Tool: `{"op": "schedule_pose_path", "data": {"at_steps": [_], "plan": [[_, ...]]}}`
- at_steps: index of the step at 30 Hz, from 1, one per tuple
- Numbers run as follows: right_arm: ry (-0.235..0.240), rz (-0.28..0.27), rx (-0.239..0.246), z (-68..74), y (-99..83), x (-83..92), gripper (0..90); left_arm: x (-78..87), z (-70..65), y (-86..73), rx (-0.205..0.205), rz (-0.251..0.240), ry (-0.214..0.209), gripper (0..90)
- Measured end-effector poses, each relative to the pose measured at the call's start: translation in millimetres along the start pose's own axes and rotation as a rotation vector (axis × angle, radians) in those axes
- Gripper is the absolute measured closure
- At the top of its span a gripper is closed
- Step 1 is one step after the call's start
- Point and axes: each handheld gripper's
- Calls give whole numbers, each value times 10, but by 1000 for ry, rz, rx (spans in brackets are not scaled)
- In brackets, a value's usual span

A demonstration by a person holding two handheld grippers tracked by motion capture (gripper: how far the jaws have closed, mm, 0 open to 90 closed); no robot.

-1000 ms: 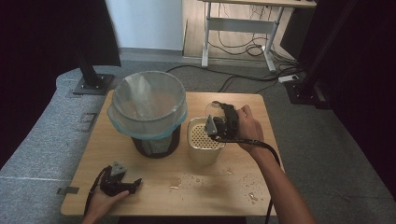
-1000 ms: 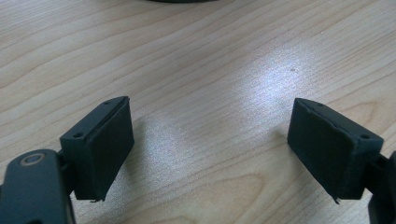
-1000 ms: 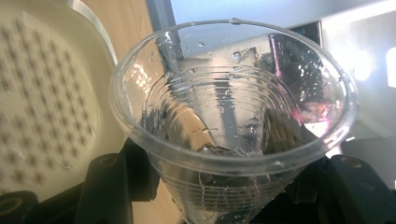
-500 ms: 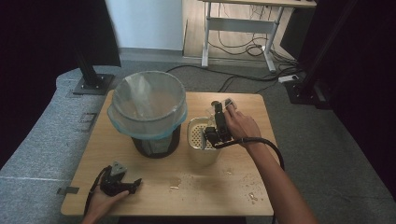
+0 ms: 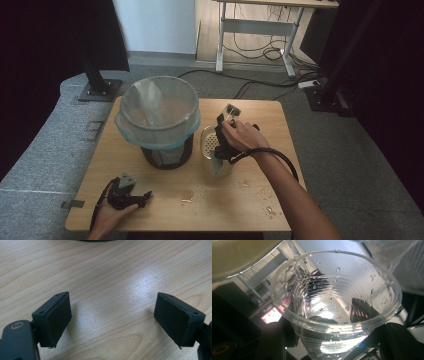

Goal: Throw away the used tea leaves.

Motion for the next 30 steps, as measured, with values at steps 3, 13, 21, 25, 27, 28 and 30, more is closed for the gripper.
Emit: {"op": "schedule_pose_path", "data": {"at_steps": [3,13,21,25,27,28,30], "plan": [[-14,13,14,-36,17,-9,440,1,1,0,-1,1,-1,141],[32,30,-144,-36,-65,-29,438,1,2,-1,-2,0,-2,140],[168,-125,-994,-208,-298,52,436,-1,0,-3,-1,-2,1,140],[270,-204,-1347,-157,-386,52,432,0,0,-3,-1,-2,0,139],[318,-240,-1556,-127,-461,46,435,-2,-1,-5,1,-5,1,139],[333,-256,-1641,-110,-500,41,435,-1,-1,-5,1,-4,1,139],[353,-288,-1791,-74,-557,32,436,-1,-1,-6,1,-5,1,139]]}}
Point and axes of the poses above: each handheld gripper's, and its own axes: x roughly backward along the jaws, y roughly out of its top, z roughly to its left, and after that the axes turned 3 degrees about -z, right-handed
